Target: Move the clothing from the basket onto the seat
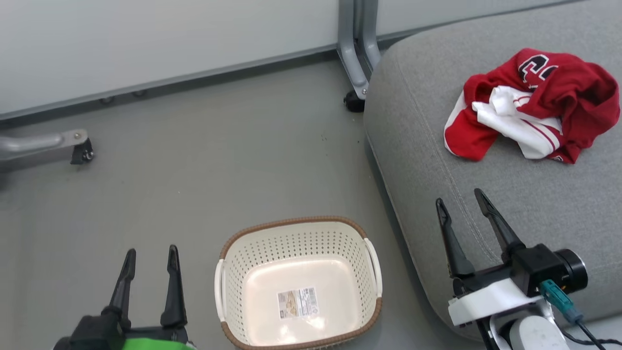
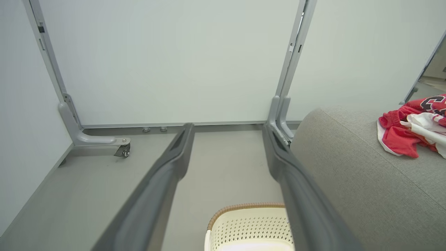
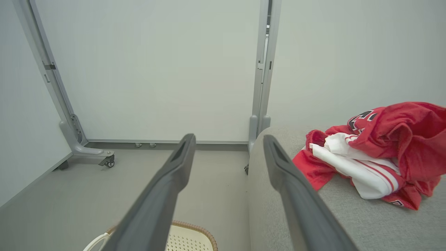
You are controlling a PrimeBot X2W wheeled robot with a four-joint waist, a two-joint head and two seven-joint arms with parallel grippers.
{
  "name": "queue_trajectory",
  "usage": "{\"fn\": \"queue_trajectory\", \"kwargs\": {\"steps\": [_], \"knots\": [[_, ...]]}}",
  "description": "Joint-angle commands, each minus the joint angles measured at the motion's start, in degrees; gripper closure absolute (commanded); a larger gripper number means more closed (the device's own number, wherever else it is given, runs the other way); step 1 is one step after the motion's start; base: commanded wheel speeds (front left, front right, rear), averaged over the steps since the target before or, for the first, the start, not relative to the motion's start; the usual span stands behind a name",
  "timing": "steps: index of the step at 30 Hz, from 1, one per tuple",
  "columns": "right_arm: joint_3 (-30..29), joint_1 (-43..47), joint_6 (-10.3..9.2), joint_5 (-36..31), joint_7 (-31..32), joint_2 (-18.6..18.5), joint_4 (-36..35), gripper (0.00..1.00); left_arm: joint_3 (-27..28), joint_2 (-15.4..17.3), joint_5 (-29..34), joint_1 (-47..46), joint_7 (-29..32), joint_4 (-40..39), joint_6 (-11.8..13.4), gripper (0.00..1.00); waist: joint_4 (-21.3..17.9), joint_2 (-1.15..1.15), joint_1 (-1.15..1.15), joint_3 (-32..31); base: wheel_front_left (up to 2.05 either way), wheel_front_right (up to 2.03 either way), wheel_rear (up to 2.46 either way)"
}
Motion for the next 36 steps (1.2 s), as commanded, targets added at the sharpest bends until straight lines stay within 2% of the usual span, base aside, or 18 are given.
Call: {"fn": "queue_trajectory", "kwargs": {"steps": [1, 4, 12, 33, 34, 36], "knots": [[-0.51, 1.96, -0.1, -0.64, -0.17, 0.28, -0.82, 0.0, 0.12, -0.03, 0.47, 2.06, 0.04, -0.2, -0.38, 0.0, 3.93, 0.0, 0.01, -5.8, 0.0, 0.0, 0.0], [-1.84, 4.36, -0.1, -0.98, -0.17, 0.4, -2.21, 0.0, 0.47, -0.03, 0.49, 4.76, 0.03, -0.27, -0.5, 0.0, 4.22, 0.0, 0.01, -7.18, 0.0, 0.0, 0.0], [-2.39, 8.26, -0.1, -1.25, -0.17, 0.75, -2.72, 0.0, 0.45, -0.03, 0.71, 10.2, 0.03, 0.46, 1.22, 0.0, 4.94, 0.0, 0.01, -9.81, 0.0, 0.0, 0.0], [-2.74, 10.15, -0.1, -0.73, -0.17, 0.85, -2.37, 0.0, -0.13, -0.03, 2.37, 11.05, 0.03, 0.81, 1.16, 0.0, 5.37, 0.0, 0.01, -11.61, 0.0, 0.0, 0.0], [-2.6, 9.34, 0.0, -0.88, 0.0, 0.89, -2.5, 1.0, -0.3, -0.07, 2.23, 10.15, 0.0, 0.8, 1.11, 1.0, 5.36, 0.0, 0.01, -11.6, 0.0, 0.0, 0.0], [-2.38, 10.2, 0.01, -0.72, 0.02, 0.99, -1.03, 1.0, -0.51, -0.15, 2.09, 10.1, 0.05, 2.43, 1.09, 1.0, 5.35, 0.0, 0.01, -11.6, 0.0, 0.0, 0.0]]}}
